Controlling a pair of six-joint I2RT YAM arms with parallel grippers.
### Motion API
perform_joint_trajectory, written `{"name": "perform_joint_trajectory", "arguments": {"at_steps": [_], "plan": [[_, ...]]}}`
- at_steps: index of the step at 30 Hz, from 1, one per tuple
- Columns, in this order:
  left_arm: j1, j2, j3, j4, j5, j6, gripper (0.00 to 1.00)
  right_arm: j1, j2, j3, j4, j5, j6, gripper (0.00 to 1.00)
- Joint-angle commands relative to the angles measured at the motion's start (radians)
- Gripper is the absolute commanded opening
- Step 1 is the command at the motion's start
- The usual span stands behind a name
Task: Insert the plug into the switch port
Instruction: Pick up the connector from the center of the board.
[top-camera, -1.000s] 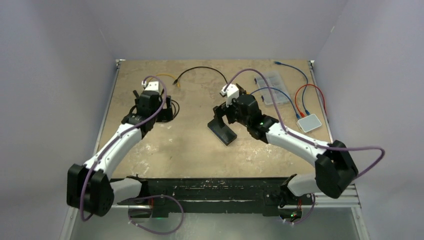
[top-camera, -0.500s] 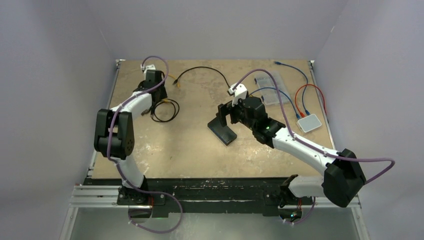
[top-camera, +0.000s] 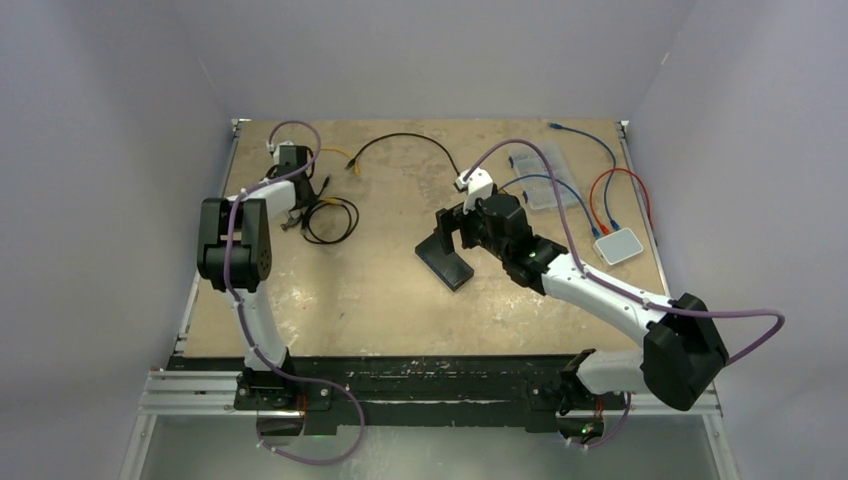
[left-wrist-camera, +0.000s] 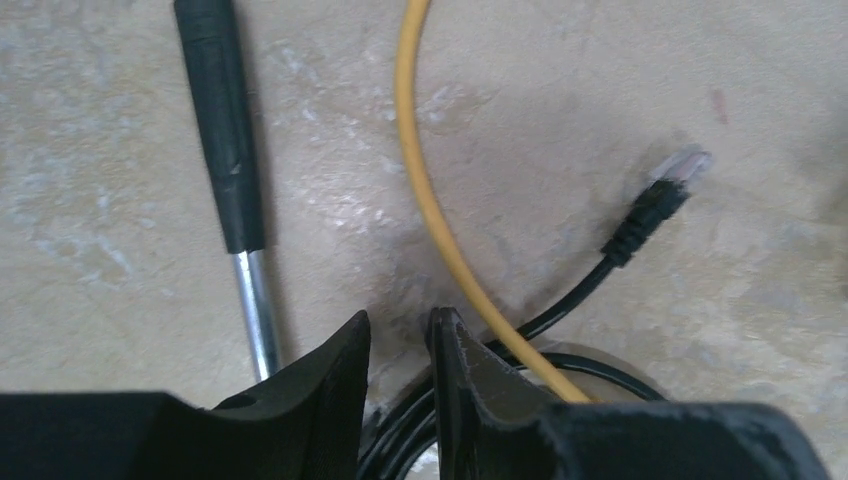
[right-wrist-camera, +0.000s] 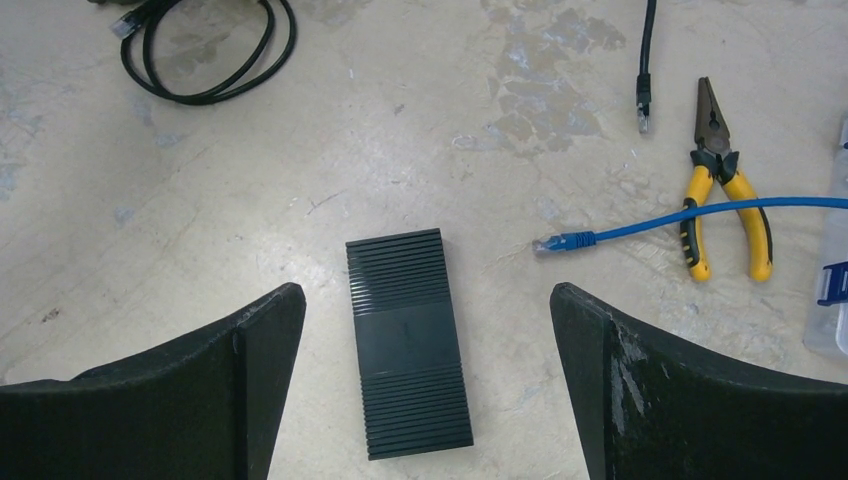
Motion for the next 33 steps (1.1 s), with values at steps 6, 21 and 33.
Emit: {"name": "perform_joint_trajectory", "arguments": {"at_steps": [6, 21, 33], "plan": [[0.011, -0.069, 0.018, 0.054, 0.049, -0.059, 0.33, 0.001, 0.008, 0.016, 0.000, 0.046, 0.006, 0.94], [0.058, 0.045, 0.081, 0.072, 0.152, -0.095, 0.41, 0.001, 0.019, 0.021, -0.006, 0.057, 0.006, 0.94], [0.057, 0.126, 0.136, -0.043, 0.118, 0.027, 0.30, 0.001, 0.023, 0.022, -0.010, 0.084, 0.005, 0.94]]}}
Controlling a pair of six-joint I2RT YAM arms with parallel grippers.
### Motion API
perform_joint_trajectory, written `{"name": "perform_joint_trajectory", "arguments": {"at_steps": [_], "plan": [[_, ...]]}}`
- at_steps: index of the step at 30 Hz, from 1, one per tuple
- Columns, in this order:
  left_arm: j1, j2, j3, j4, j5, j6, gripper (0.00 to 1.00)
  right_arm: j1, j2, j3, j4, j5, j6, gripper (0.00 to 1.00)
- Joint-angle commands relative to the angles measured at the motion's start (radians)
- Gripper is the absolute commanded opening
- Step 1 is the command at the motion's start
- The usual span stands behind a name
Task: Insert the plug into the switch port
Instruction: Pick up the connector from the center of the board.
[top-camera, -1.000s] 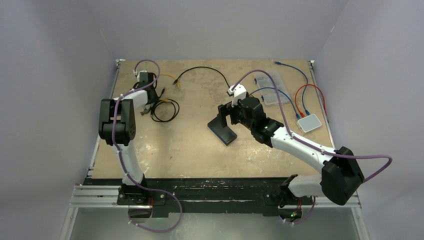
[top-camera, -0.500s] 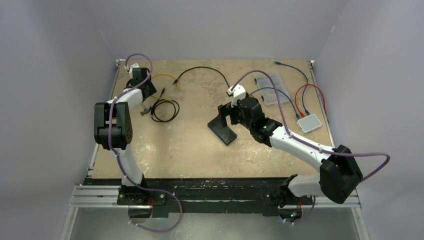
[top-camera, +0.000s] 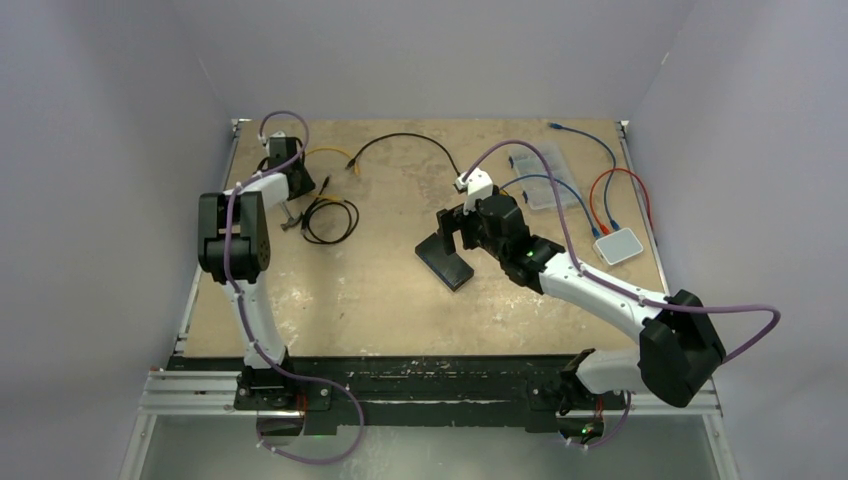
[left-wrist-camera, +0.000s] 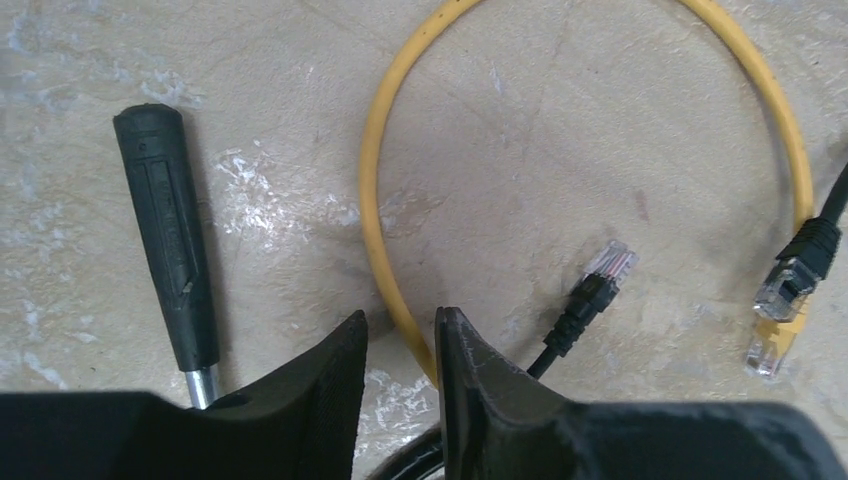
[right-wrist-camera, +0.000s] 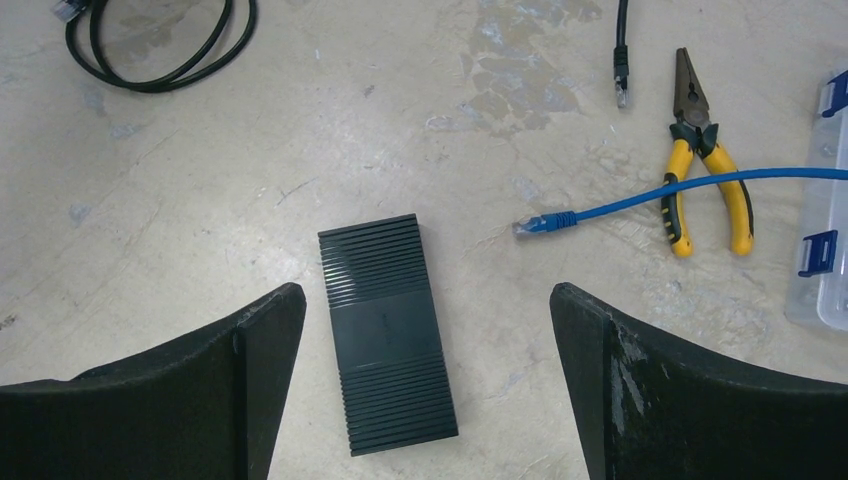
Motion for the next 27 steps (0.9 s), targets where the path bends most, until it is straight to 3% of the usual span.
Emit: {"name": "perform_joint_trajectory", "arguments": {"at_steps": [1, 5, 9, 21, 27], "plan": [[-0.005, 0.038, 0.033, -0.115, -0.050, 0.093, 0.28, 0.001, -0.003, 0.021, 0.014, 0.037, 0.003, 0.94], [-0.058, 0.043, 0.060, -0.176, -0.168, 0.193, 0.18, 0.001, -0.013, 0.017, 0.014, 0.041, 0.002, 0.94], [-0.088, 0.031, 0.071, -0.203, -0.185, 0.218, 0.01, 0.001, -0.022, 0.012, 0.017, 0.032, 0.005, 0.94], [-0.089, -0.330, 0.019, -0.198, -0.161, 0.228, 0.00, 0.001, -0.030, 0.004, 0.032, -0.019, 0.014, 0.94], [-0.090, -0.544, -0.055, -0.289, -0.016, 0.177, 0.00, 0.001, -0.003, 0.015, 0.063, -0.057, 0.002, 0.93]]}}
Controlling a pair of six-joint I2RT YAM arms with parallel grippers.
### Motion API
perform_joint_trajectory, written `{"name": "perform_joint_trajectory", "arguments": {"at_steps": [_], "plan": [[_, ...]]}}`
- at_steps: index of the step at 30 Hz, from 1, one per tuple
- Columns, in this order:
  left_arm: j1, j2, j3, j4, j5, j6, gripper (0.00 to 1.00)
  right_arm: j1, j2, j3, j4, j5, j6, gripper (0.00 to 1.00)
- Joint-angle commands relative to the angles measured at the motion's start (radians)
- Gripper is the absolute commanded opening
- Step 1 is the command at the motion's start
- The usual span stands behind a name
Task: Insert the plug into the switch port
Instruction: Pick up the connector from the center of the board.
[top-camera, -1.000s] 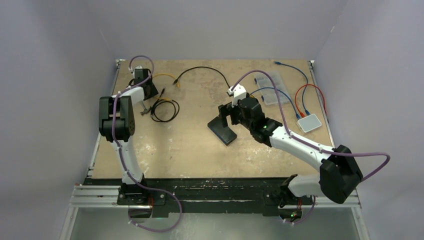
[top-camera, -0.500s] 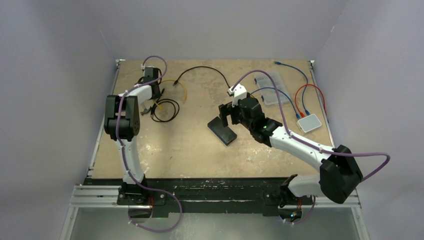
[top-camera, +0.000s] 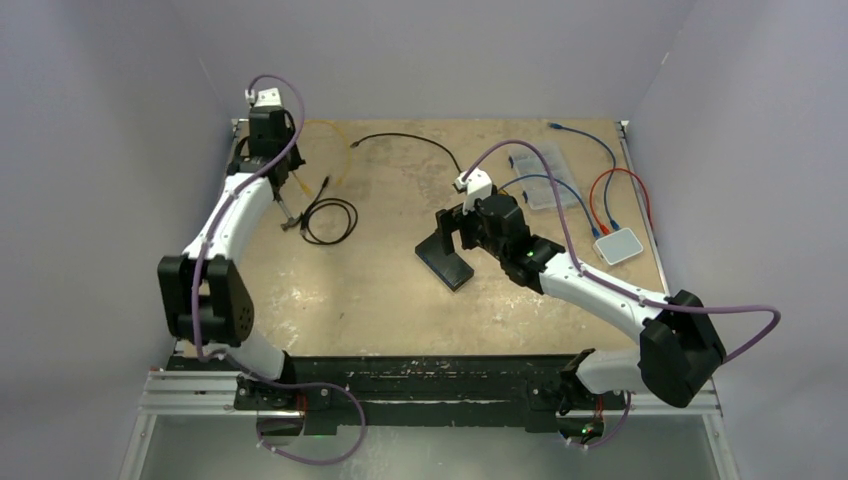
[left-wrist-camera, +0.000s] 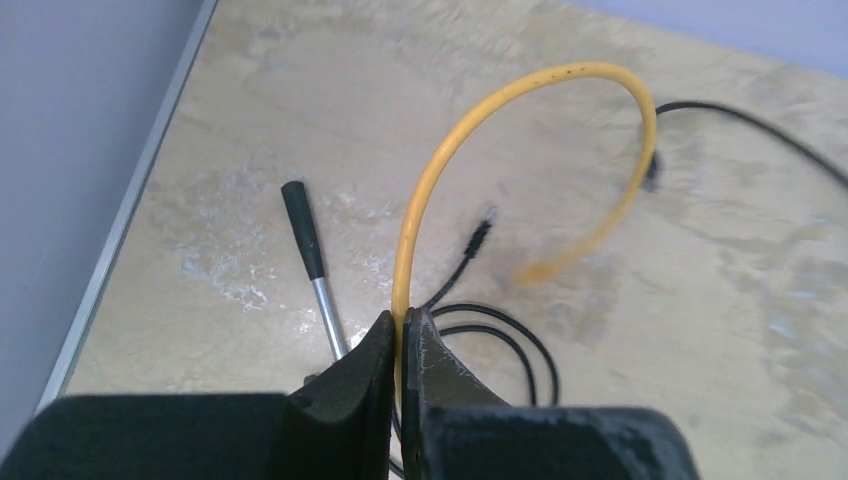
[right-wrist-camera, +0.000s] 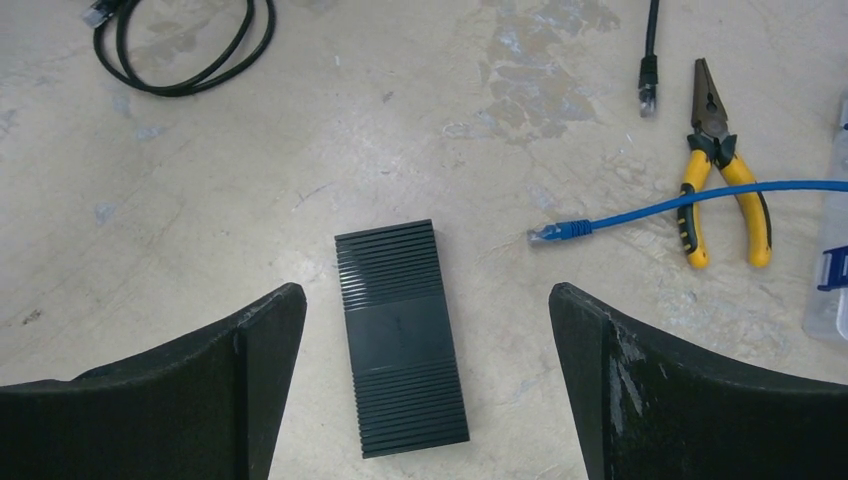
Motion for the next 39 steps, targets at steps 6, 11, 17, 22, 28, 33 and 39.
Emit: {"name": "perform_joint_trajectory", "arguments": {"at_steps": [6, 11, 17, 22, 28, 33, 39], "plan": [[-0.019, -0.401, -0.334, -0.017, 0.245, -0.136, 0.00, 0.001, 0.035, 0.017, 0.093, -0.151, 0.021, 0.92], [-0.026, -0.607, -0.577, 0.070, 0.332, -0.255, 0.00, 0.002, 0.064, -0.026, 0.201, -0.300, 0.091, 0.89], [-0.042, -0.746, -0.708, 0.096, 0.316, -0.335, 0.00, 0.062, 0.061, -0.124, 0.440, -0.443, 0.173, 0.85], [-0.048, -0.796, -0.773, 0.120, 0.315, -0.385, 0.00, 0.218, 0.096, -0.099, 0.533, -0.364, 0.122, 0.85], [-0.070, -0.798, -0.801, 0.135, 0.321, -0.411, 0.00, 0.368, 0.172, -0.033, 0.595, -0.223, -0.005, 0.85], [-0.085, -0.795, -0.800, 0.137, 0.315, -0.415, 0.00, 0.488, 0.288, 0.035, 0.622, -0.033, -0.144, 0.84], [-0.091, -0.789, -0.800, 0.140, 0.317, -0.414, 0.00, 0.574, 0.416, 0.136, 0.621, 0.144, -0.244, 0.82]]}}
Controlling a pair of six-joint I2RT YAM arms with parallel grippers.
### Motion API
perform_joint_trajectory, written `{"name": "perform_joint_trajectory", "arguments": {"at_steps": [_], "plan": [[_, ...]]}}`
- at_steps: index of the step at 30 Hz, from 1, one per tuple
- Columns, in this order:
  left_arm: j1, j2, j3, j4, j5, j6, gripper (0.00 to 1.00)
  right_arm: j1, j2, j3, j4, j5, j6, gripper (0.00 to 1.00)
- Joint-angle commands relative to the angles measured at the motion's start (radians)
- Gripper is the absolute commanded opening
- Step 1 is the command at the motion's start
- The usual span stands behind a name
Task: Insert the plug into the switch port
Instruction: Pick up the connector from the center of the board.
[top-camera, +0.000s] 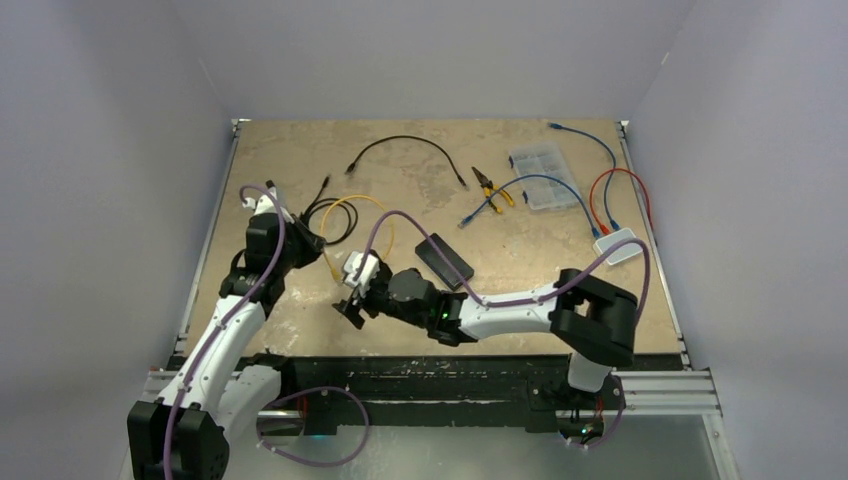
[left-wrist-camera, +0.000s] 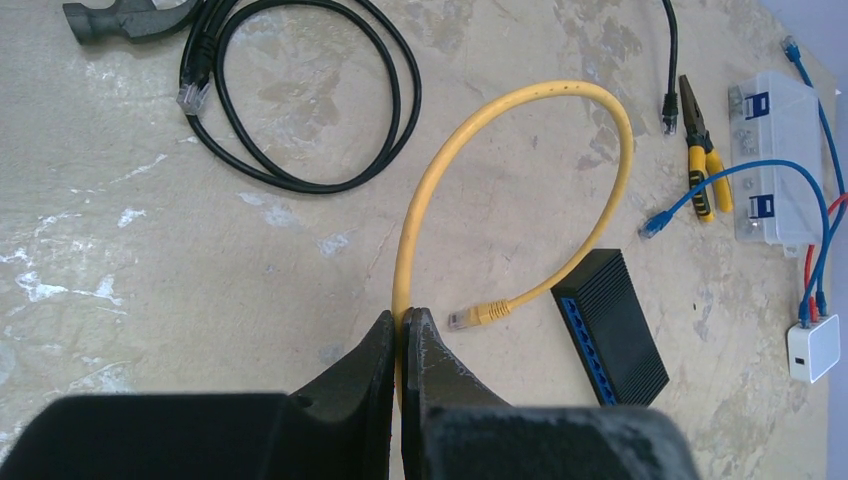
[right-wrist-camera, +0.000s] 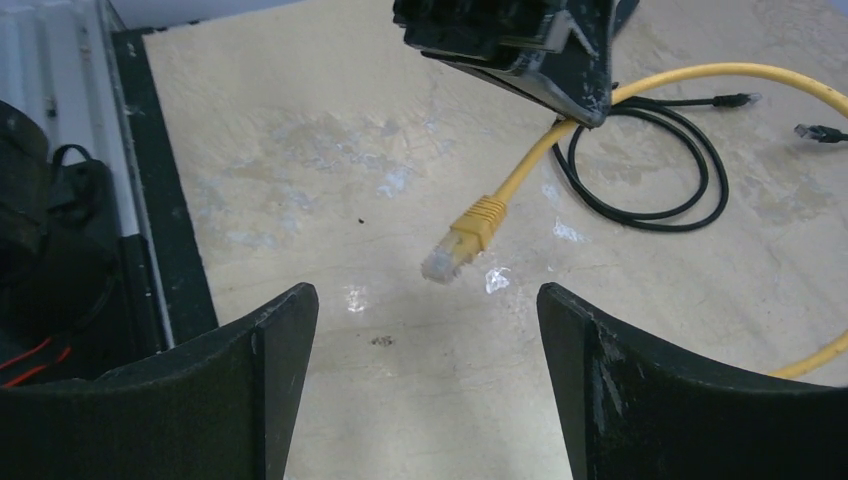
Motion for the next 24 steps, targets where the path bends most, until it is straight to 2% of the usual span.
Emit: {"name": "perform_joint_trajectory", "arguments": {"at_steps": [1, 5, 10, 12, 15, 17, 21, 24], "plan": [[-0.010, -0.003, 0.004, 0.053, 0.010, -0.014, 0.00, 0.040, 0.060, 0.093, 0.054, 0.193, -0.118, 0.82], [-0.014, -0.004, 0.003, 0.053, 0.011, -0.013, 0.00, 0.043, 0.094, 0.110, 0.087, 0.229, -0.135, 0.75], [-0.016, 0.001, 0.003, 0.057, 0.015, -0.008, 0.00, 0.043, 0.130, 0.135, 0.082, 0.241, -0.155, 0.63], [-0.016, 0.006, 0.003, 0.060, 0.019, -0.006, 0.00, 0.044, 0.139, 0.131, 0.099, 0.239, -0.160, 0.51], [-0.016, 0.006, 0.003, 0.061, 0.026, -0.007, 0.00, 0.044, 0.147, 0.127, 0.112, 0.240, -0.161, 0.26], [-0.016, 0.004, 0.003, 0.061, 0.029, -0.005, 0.00, 0.043, 0.146, 0.122, 0.122, 0.246, -0.160, 0.15], [-0.016, -0.003, 0.007, 0.055, 0.039, 0.002, 0.00, 0.043, 0.139, 0.112, 0.111, 0.233, -0.158, 0.00], [-0.016, -0.010, 0.026, 0.039, 0.049, 0.031, 0.00, 0.043, 0.118, 0.087, 0.116, 0.229, -0.179, 0.00]]}}
